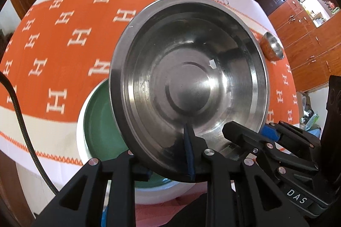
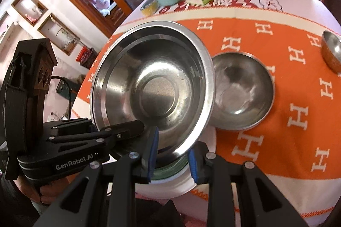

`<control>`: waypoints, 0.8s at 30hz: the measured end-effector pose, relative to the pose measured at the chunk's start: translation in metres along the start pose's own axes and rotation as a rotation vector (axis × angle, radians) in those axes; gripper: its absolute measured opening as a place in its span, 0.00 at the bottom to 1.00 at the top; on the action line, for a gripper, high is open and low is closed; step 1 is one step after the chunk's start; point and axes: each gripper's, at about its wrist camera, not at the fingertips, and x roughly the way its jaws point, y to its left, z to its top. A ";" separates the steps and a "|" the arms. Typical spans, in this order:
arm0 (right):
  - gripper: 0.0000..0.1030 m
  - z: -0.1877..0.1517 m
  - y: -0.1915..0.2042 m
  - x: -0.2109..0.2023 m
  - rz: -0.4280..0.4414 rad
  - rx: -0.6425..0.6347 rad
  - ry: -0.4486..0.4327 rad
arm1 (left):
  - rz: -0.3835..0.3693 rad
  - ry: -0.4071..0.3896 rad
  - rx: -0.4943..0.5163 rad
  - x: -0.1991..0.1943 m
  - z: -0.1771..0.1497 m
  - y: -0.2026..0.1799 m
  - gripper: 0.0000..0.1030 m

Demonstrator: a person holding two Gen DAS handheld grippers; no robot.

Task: Organize plates and bowls

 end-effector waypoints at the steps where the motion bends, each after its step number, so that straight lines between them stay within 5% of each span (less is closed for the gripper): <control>1: 0.27 -0.001 0.001 0.003 0.000 0.001 0.011 | 0.000 0.009 -0.003 0.001 -0.002 0.002 0.21; 24: 0.33 -0.020 0.021 0.043 -0.016 -0.010 0.174 | 0.022 0.200 -0.057 0.037 -0.037 0.032 0.31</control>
